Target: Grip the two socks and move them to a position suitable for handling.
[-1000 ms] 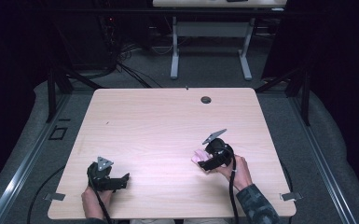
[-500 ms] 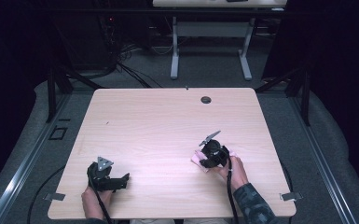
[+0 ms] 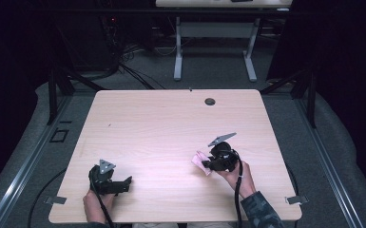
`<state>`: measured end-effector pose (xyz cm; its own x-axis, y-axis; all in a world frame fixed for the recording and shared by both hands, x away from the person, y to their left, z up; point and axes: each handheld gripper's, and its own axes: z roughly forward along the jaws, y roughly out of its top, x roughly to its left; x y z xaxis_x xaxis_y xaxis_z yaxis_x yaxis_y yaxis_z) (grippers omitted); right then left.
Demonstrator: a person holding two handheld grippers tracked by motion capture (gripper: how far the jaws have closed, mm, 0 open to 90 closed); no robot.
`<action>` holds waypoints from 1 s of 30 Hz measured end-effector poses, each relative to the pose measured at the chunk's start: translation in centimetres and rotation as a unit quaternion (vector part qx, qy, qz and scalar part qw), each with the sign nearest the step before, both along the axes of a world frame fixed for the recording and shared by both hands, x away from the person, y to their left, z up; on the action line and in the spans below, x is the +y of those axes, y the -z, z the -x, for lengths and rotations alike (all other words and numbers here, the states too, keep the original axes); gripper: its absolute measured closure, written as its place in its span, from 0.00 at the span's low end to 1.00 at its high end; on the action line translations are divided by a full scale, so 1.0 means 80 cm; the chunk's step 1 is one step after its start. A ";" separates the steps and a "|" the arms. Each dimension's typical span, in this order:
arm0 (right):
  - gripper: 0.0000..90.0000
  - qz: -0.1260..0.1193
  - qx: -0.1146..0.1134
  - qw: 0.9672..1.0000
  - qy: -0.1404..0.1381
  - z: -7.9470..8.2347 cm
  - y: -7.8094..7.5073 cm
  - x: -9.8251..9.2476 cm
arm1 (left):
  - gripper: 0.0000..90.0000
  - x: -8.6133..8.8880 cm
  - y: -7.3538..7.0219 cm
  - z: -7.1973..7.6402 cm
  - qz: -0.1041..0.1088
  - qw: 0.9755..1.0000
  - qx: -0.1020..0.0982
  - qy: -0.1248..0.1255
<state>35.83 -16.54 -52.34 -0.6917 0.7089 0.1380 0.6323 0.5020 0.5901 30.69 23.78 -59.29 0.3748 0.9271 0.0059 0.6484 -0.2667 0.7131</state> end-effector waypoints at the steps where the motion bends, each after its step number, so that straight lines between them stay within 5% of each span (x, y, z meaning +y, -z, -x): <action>1: 0.82 -0.011 -0.003 1.000 -0.002 0.006 -0.006 0.001 | 0.00 0.000 0.000 0.000 0.000 1.000 0.000 0.000; 5: 0.82 -0.035 -0.012 0.999 -0.010 0.025 -0.021 0.005 | 0.00 0.000 0.000 0.000 0.000 1.000 0.000 0.000; 15: 0.82 -0.034 -0.007 0.998 -0.047 0.065 -0.022 0.030 | 0.00 0.000 0.000 0.000 0.000 1.000 0.002 0.000; 26: 0.79 0.011 0.019 0.998 -0.065 0.088 0.017 0.051 | 0.00 0.000 0.000 0.000 0.000 1.000 0.001 0.000; 30: 0.69 0.035 0.023 0.997 -0.058 0.087 0.030 0.056 | 0.00 0.000 0.000 0.000 0.000 1.000 0.001 0.000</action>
